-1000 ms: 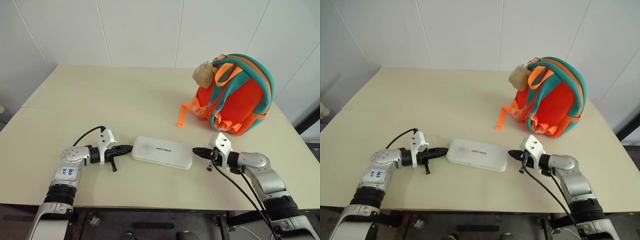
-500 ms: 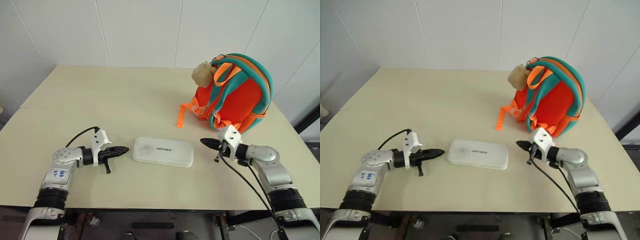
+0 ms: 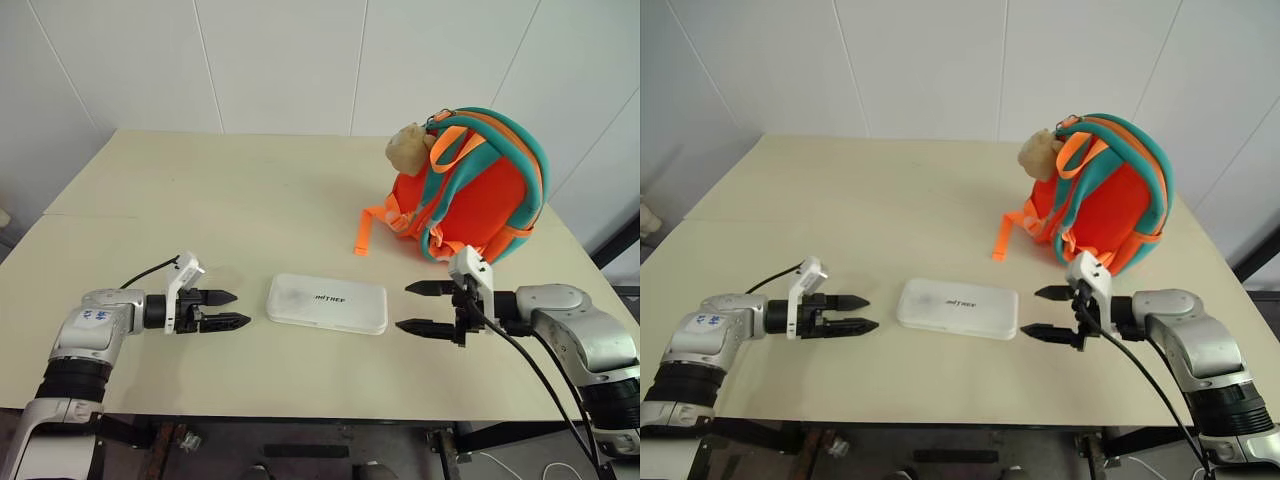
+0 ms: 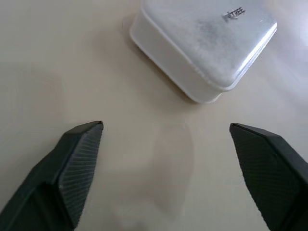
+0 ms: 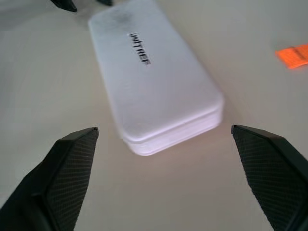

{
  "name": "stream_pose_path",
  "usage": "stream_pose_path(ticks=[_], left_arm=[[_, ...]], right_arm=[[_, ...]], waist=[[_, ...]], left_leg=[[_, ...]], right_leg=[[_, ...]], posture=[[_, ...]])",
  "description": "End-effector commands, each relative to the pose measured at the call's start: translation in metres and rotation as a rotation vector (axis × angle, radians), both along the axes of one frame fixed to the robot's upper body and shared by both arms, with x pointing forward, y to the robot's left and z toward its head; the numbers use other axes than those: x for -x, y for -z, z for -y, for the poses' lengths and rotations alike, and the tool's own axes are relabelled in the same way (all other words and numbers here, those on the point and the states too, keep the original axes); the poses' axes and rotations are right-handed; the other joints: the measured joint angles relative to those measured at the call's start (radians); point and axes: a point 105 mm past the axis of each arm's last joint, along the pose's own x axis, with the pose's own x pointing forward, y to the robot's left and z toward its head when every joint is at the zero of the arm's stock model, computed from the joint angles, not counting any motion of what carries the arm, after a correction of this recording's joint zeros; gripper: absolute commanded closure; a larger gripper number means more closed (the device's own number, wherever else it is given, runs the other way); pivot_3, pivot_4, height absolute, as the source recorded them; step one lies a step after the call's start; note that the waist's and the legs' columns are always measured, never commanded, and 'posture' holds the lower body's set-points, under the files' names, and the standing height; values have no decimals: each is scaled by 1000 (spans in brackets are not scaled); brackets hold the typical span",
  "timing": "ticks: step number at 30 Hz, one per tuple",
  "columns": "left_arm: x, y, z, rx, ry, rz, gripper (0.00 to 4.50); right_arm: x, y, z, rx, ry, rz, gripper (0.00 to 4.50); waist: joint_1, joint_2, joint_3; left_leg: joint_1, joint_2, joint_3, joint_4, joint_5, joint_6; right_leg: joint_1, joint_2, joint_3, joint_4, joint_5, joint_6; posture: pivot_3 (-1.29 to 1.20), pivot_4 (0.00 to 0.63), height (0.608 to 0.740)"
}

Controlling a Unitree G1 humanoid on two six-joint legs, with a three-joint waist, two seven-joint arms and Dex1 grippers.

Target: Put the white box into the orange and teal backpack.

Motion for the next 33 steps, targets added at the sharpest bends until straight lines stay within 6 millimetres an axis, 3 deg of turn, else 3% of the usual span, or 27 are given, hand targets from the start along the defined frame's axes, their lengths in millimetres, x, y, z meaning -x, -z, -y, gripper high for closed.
stream_pose_path(ticks=[1,6,13,26,33], left_arm=[[-8,-9,8,68,6,-73,16],[-20,-13,15,114,-33,-177,16],[-13,-15,34,245,-31,-444,16],[-2,-16,72,365,58,-637,16],[-2,-5,78,371,38,-683,16]], right_arm=[[1,-5,-9,-10,-27,5,0],[-9,6,-7,25,1,-4,0],[-12,12,-12,34,-9,-13,0],[-11,8,-45,-84,-98,74,0],[-8,11,-50,-75,-136,123,0]], waist=[[1,0,0],[0,0,0],[-3,0,0],[-1,0,0],[2,0,0]], left_leg=[[0,0,0,0,0,0],[-1,0,0,0,0,0],[-11,0,-1,2,0,0],[-13,0,-2,5,1,-1],[-12,0,-2,6,1,-1]], right_leg=[[0,0,0,0,0,0],[-1,0,0,-1,0,0],[-12,0,0,4,-1,1],[-12,0,-1,7,-1,1],[-12,0,-1,8,-1,1]], posture=[[0,150,740],[0,150,740],[0,150,740],[0,150,740],[0,150,740]])
